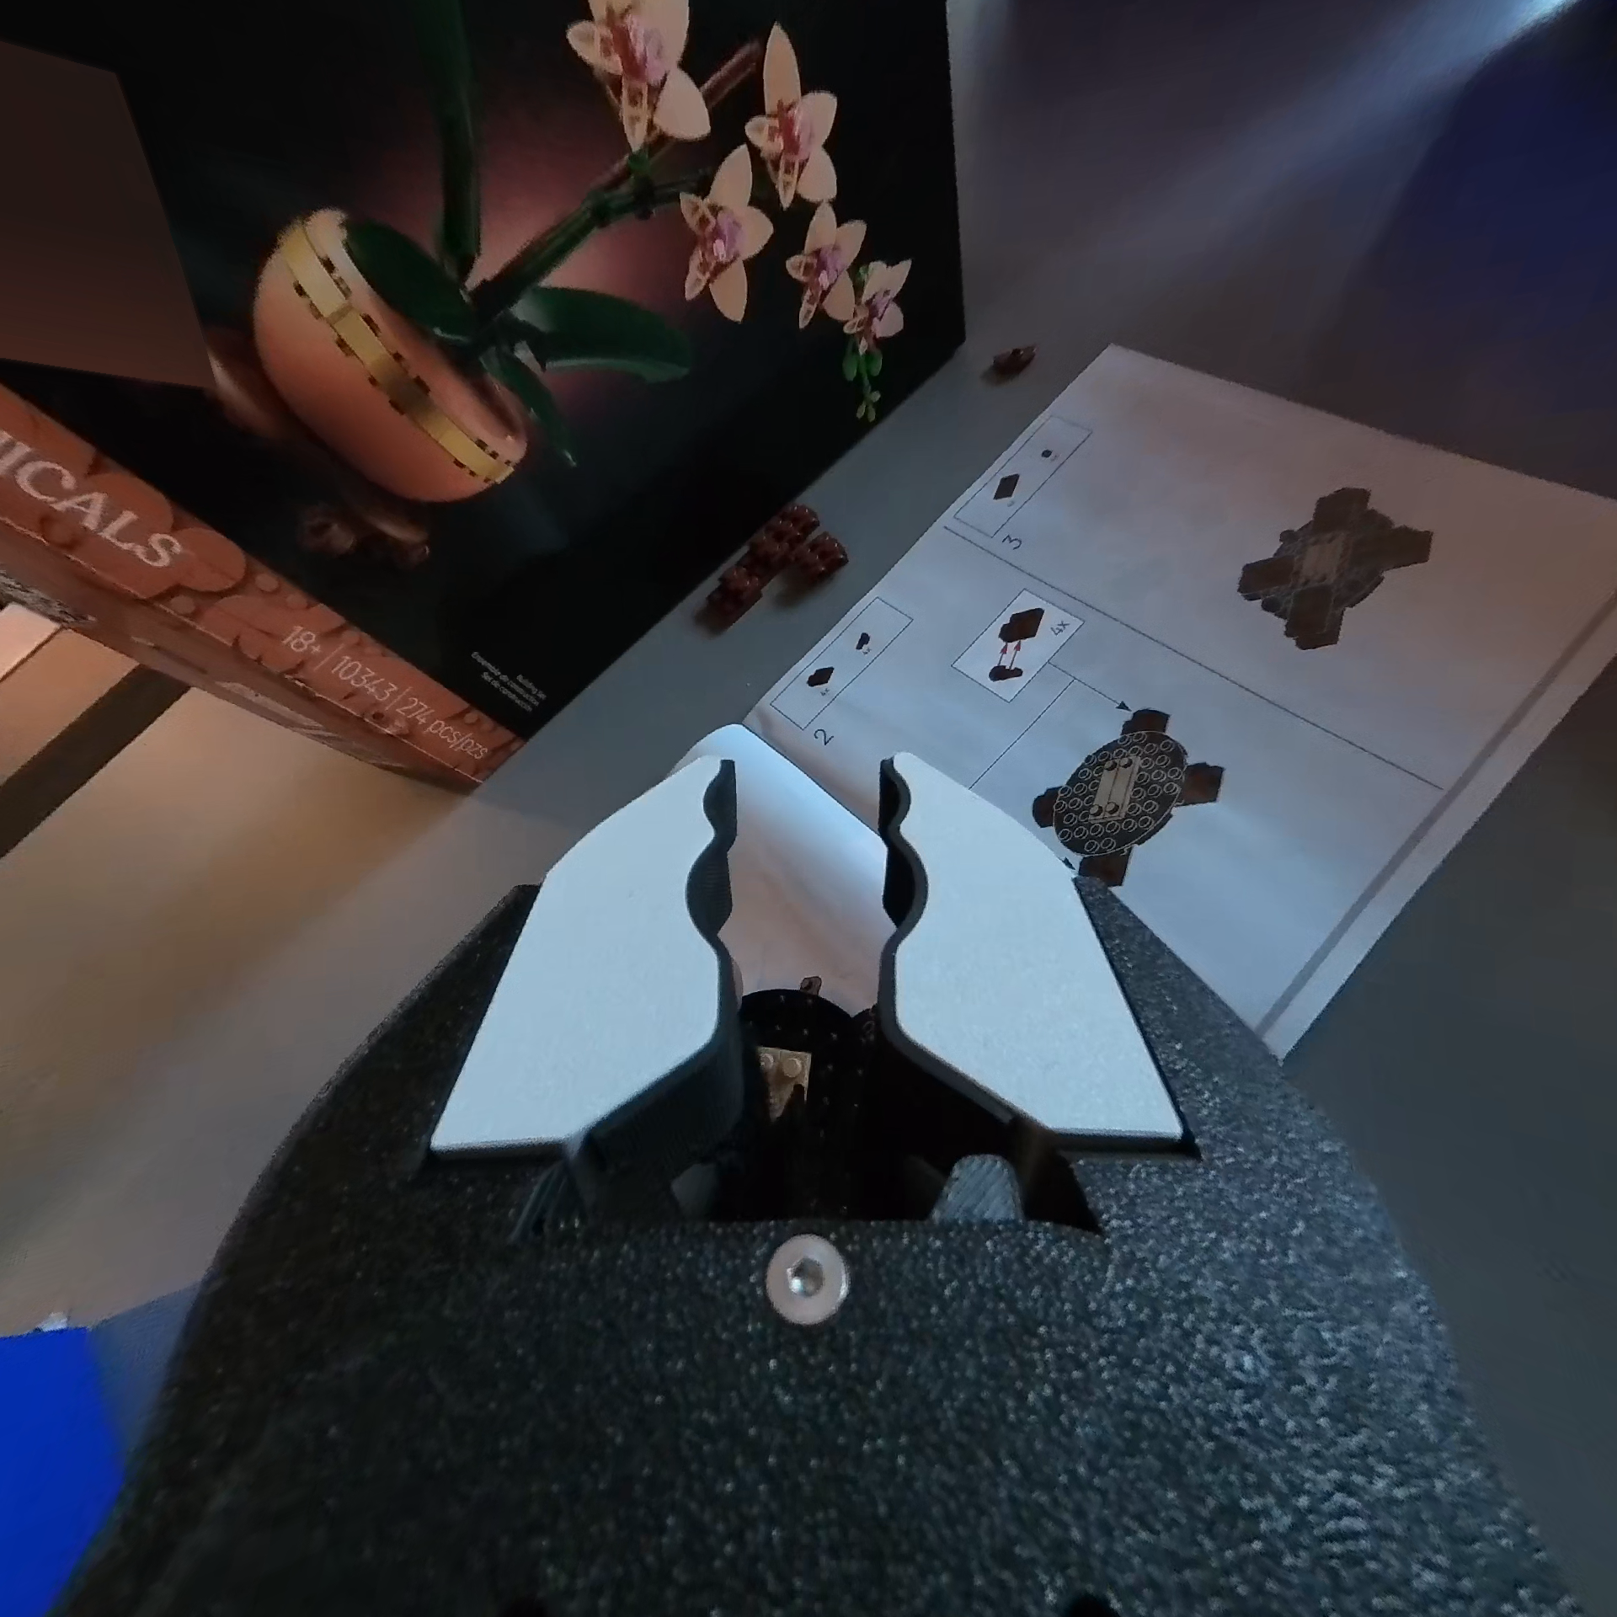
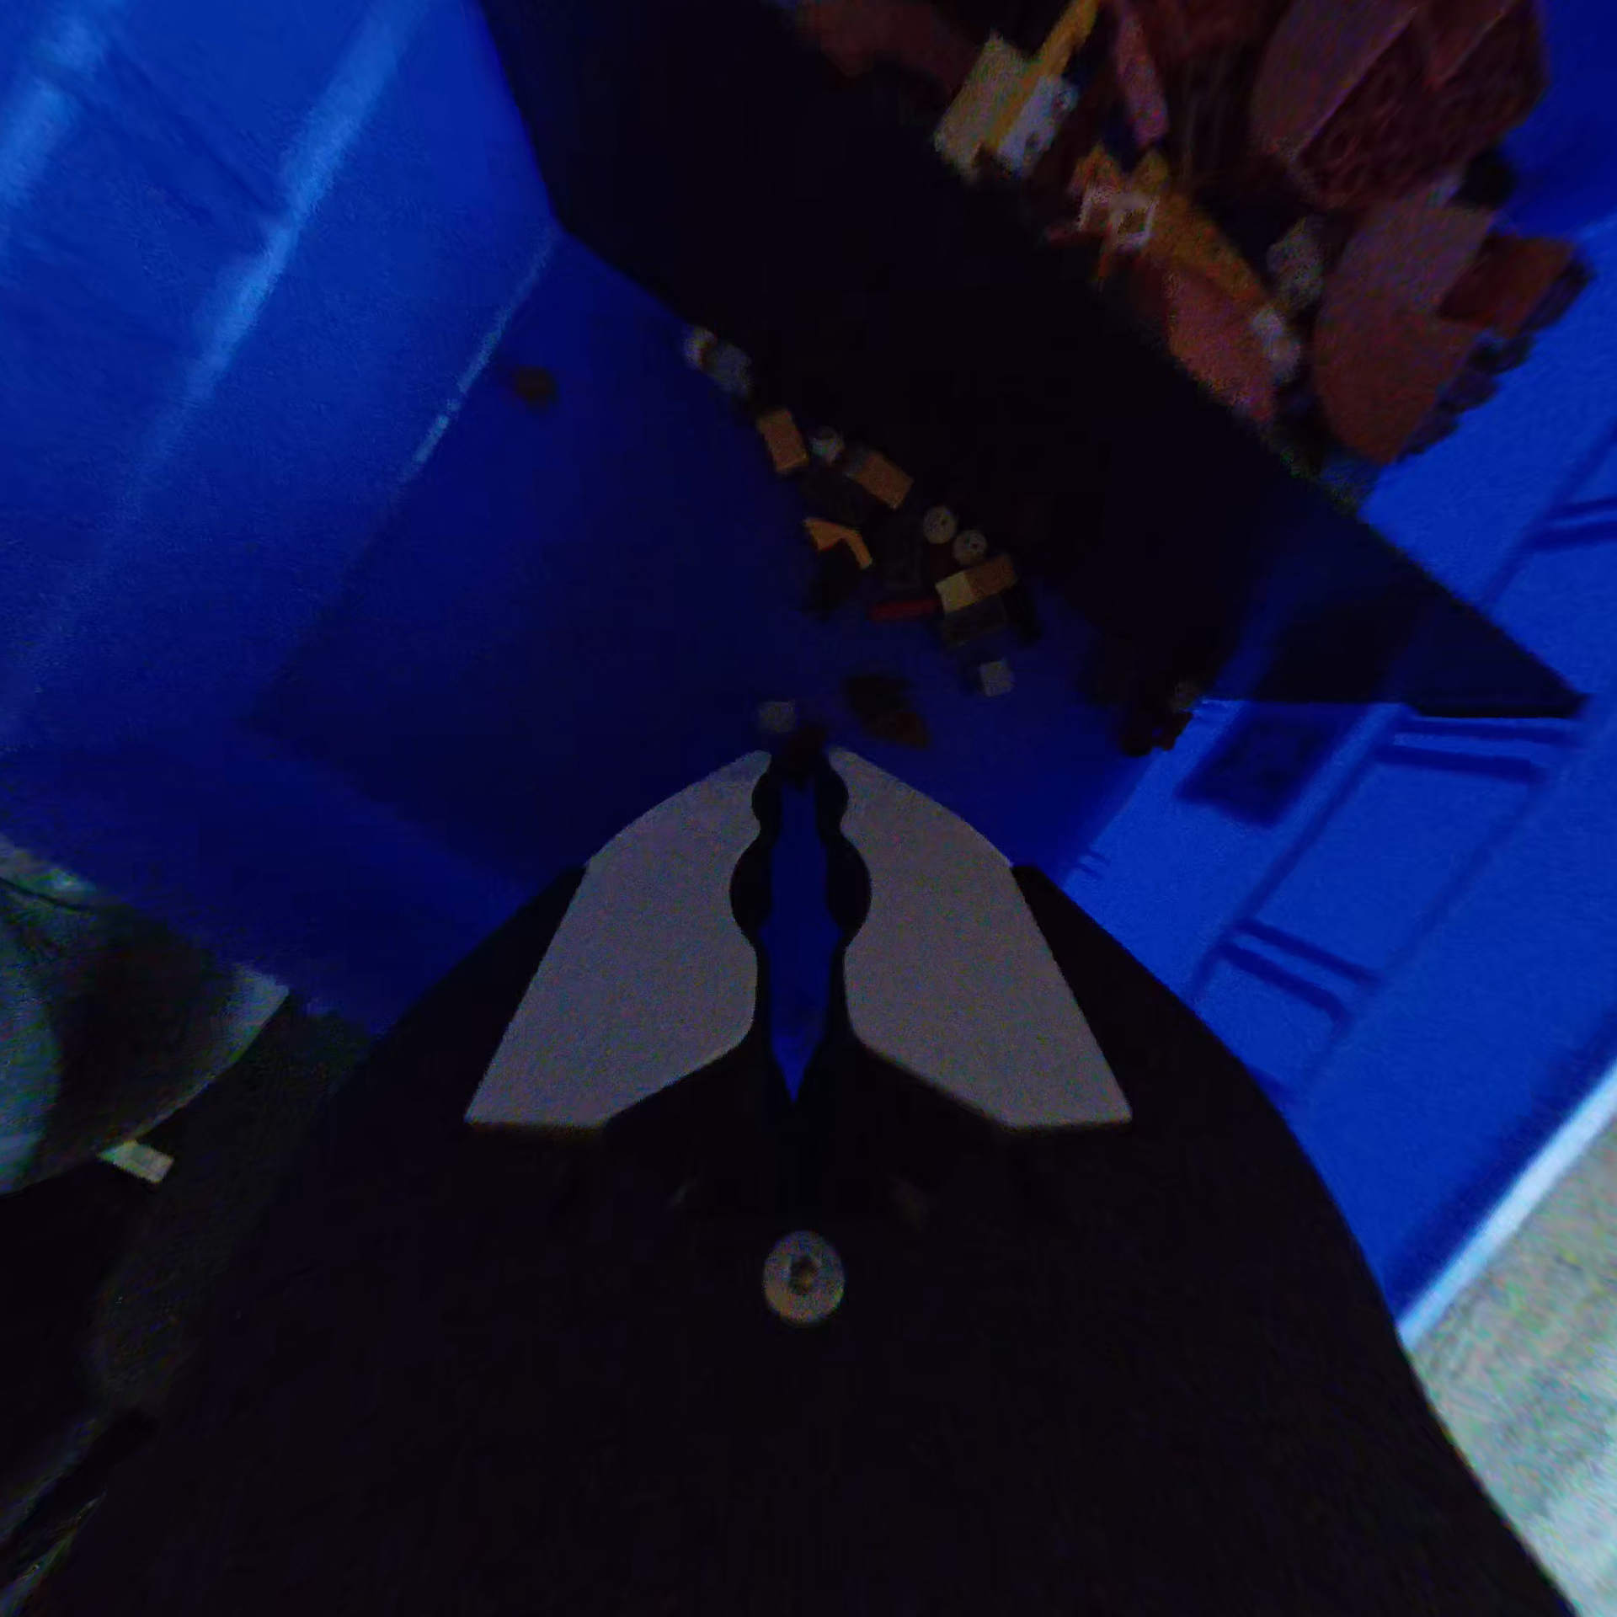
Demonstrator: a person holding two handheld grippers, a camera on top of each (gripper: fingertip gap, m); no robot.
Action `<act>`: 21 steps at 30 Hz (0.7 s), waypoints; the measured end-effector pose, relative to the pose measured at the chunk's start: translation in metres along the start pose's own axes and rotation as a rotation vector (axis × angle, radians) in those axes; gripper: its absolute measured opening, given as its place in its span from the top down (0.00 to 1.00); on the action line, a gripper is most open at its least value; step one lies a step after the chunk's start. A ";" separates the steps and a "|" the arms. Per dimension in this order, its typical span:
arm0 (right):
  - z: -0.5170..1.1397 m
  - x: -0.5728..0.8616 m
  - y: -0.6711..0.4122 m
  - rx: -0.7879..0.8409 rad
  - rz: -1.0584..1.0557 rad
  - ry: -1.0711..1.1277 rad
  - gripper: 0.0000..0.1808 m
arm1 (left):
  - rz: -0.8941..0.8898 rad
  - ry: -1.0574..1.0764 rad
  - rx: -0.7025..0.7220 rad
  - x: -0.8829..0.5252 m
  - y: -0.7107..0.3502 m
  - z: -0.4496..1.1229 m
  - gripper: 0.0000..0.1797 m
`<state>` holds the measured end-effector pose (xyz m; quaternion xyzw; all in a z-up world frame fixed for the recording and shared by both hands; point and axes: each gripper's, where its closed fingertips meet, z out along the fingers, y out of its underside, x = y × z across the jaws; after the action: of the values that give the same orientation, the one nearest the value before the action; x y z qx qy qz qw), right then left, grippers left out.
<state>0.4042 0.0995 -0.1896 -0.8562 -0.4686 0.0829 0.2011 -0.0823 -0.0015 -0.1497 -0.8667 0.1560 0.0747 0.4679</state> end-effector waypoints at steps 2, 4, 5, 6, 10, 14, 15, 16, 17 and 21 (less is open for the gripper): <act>-0.015 -0.001 -0.006 0.033 -0.015 0.031 0.97 | -0.004 -0.002 0.011 -0.001 -0.001 -0.002 0.83; -0.032 -0.005 -0.016 0.071 -0.029 0.053 0.97 | -0.006 0.001 0.018 -0.001 -0.001 -0.004 0.83; -0.040 -0.009 -0.023 0.093 -0.041 0.056 0.96 | -0.005 0.002 0.020 -0.001 0.000 -0.005 0.83; -0.047 -0.014 -0.032 0.121 -0.057 0.058 0.97 | -0.003 0.003 0.022 0.000 0.000 -0.006 0.83; -0.068 -0.049 -0.085 0.226 -0.148 0.015 0.97 | -0.005 0.020 0.035 0.005 0.001 -0.009 0.83; -0.064 -0.096 -0.153 0.292 -0.211 -0.008 0.97 | -0.011 0.034 0.049 0.008 0.002 -0.013 0.83; -0.057 -0.109 -0.171 0.306 -0.212 -0.012 0.97 | -0.009 0.038 0.052 0.009 0.002 -0.014 0.83; -0.048 -0.121 -0.188 0.318 -0.212 -0.014 0.97 | -0.003 0.038 0.057 0.009 0.003 -0.016 0.83; -0.036 -0.133 -0.204 0.322 -0.218 -0.029 0.97 | 0.002 0.035 0.060 0.009 0.003 -0.017 0.83; 0.024 -0.169 -0.258 0.302 -0.271 -0.115 0.96 | -0.043 0.056 0.087 0.005 0.006 -0.026 0.83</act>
<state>0.1053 0.0884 -0.1105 -0.7392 -0.5725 0.1734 0.3093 -0.0800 -0.0269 -0.1417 -0.8504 0.1536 0.0337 0.5020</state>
